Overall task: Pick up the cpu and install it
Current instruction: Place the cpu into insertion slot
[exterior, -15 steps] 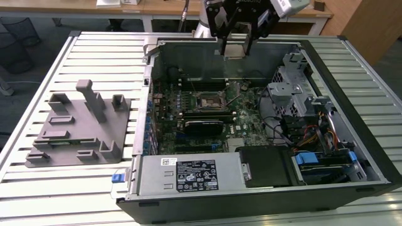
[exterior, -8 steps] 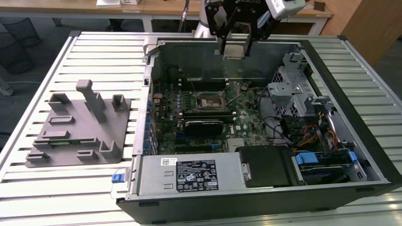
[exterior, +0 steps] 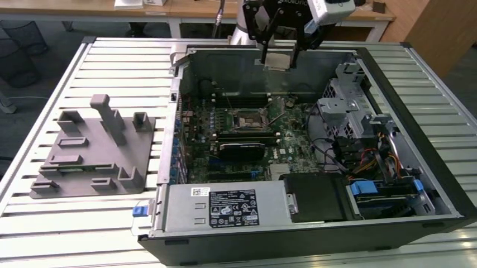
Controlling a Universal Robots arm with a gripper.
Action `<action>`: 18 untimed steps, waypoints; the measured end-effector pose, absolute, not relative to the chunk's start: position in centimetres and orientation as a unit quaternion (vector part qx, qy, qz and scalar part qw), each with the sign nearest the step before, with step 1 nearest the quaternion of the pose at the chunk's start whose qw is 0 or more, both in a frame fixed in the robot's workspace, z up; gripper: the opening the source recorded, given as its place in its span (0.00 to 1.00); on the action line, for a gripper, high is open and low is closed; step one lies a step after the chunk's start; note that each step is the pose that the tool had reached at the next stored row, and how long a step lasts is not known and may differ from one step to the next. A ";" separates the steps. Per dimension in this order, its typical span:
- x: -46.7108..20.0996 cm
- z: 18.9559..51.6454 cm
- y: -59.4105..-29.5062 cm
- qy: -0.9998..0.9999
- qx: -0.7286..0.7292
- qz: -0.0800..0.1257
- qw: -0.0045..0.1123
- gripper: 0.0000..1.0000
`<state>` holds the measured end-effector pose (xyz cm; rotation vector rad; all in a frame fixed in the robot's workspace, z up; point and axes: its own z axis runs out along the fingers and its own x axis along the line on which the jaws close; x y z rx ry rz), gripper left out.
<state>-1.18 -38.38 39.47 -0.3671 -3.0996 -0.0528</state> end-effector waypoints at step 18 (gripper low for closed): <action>-1.2 39.3 -38.4 -0.963 -0.267 -0.018 0.007 0.54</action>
